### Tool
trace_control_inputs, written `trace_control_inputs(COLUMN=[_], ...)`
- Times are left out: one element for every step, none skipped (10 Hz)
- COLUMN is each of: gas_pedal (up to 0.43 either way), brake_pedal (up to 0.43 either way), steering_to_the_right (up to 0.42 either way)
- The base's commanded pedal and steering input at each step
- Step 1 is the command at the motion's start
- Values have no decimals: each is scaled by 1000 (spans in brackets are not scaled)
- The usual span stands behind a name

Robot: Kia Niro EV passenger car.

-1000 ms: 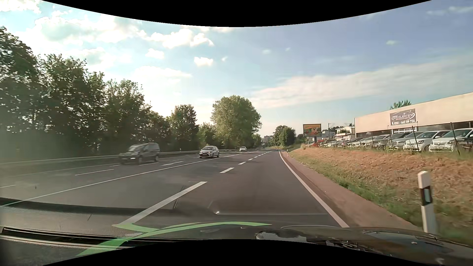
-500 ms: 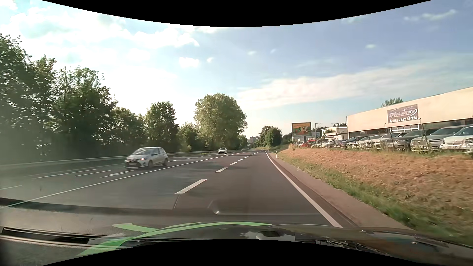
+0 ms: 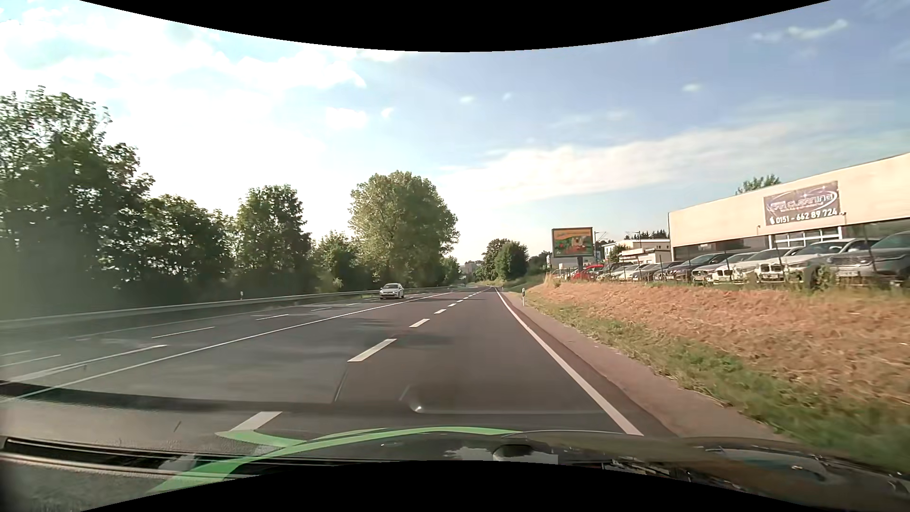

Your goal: Follow the waypoints while adhering to traffic rules and regulations

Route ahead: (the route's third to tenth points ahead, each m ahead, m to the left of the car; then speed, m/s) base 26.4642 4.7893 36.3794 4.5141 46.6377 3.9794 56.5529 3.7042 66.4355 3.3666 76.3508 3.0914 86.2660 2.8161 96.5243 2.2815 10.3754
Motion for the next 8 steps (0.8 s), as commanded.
trace_control_inputs(gas_pedal=[268, 268, 268, 268, 268, 268, 268, 268], brake_pedal=[0, 0, 0, 0, 0, 0, 0, 0], steering_to_the_right=[18, 10, 1, -4, -4, -4, -3, -3])
